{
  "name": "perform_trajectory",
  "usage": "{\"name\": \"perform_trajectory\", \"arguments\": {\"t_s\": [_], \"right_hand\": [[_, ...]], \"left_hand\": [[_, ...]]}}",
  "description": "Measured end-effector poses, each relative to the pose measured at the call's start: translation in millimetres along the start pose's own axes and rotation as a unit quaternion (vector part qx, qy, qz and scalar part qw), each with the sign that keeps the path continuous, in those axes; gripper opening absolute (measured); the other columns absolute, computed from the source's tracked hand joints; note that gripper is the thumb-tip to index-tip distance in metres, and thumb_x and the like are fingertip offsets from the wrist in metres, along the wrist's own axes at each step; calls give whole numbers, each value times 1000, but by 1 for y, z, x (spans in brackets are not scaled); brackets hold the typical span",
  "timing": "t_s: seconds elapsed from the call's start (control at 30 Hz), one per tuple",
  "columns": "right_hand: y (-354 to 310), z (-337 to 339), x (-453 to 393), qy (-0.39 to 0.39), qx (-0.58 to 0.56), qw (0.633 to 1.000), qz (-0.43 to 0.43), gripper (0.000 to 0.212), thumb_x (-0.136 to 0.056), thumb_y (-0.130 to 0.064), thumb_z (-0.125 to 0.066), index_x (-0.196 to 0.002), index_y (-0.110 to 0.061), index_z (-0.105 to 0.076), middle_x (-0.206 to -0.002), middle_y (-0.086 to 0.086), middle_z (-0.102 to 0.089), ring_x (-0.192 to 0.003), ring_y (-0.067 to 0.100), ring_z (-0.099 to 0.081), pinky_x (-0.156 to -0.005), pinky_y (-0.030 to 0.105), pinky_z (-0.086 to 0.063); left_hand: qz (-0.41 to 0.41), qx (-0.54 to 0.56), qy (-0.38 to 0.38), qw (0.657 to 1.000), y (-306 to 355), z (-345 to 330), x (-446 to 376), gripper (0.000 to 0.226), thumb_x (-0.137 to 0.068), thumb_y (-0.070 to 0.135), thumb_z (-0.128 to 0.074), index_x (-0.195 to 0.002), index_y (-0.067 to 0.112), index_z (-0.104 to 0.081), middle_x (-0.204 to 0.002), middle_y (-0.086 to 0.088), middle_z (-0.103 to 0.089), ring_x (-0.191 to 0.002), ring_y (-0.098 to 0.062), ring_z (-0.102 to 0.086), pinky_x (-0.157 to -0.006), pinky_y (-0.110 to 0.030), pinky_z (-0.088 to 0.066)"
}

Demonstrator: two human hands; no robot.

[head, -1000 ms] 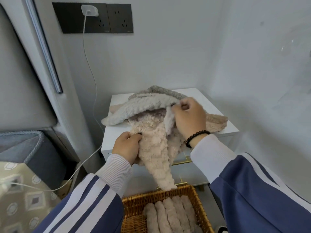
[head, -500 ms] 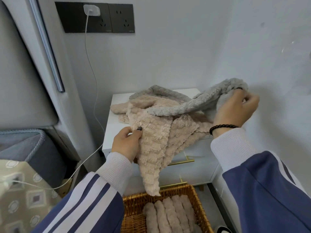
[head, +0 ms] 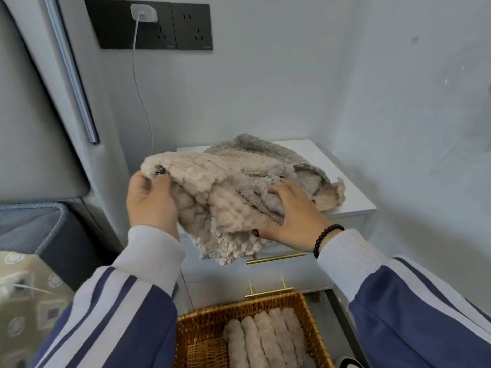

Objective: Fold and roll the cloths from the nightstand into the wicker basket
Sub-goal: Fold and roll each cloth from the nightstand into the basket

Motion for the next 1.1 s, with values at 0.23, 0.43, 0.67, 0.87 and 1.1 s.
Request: {"name": "perform_trajectory", "arguments": {"t_s": [0.23, 0.43, 0.67, 0.87, 1.1], "right_hand": [[13, -25, -19, -30, 105, 993, -50, 63, -97, -58, -29, -152, -36, -6, -160, -4, 15, -148, 29, 6, -114, 60, -5], [22, -35, -63, -50, 150, 983, -95, 66, -97, -57, -26, -151, -38, 6, -159, -4, 21, -147, 29, 12, -113, 64, -2], [31, -38, -117, -51, 152, 978, -136, 63, -100, -49, -23, -151, -34, 11, -158, -1, 23, -146, 31, 16, -111, 67, 0], [44, -33, -156, -38, 139, 973, -181, 64, -98, -52, -23, -151, -36, 10, -158, -2, 24, -146, 29, 18, -110, 69, 0], [60, -30, -187, -25, 133, 971, -197, 67, -96, -59, -24, -151, -38, 8, -158, -4, 22, -146, 28, 16, -110, 69, -1]], "left_hand": [[30, -42, 8, 999, -4, 6, -11, 13, -93, 22, -54, -84, 26, -62, -102, -11, -68, -102, -32, -65, -93, -53, -51], [47, -81, -37, 995, -15, -8, -3, 11, -93, 24, -55, -87, 22, -63, -97, -9, -70, -95, -29, -66, -92, -52, -51], [75, -69, -58, 993, -24, -22, -5, 13, -94, 24, -53, -95, 15, -63, -81, -9, -57, -74, -22, -52, -73, -43, -51], [102, -54, -80, 990, -29, -30, -2, 12, -96, 23, -54, -97, 19, -65, -81, -10, -69, -77, -24, -60, -79, -45, -55], [90, -47, -81, 992, -25, -27, -12, 12, -95, 21, -55, -92, 19, -66, -76, -5, -65, -75, -22, -57, -80, -47, -53]]}}
Point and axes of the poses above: each hand's wrist, its own x-axis away from the middle knuckle, its own z-axis out of the back of the hand, y = z × x, the point moved 8 cm from there along -x, towards the middle knuckle
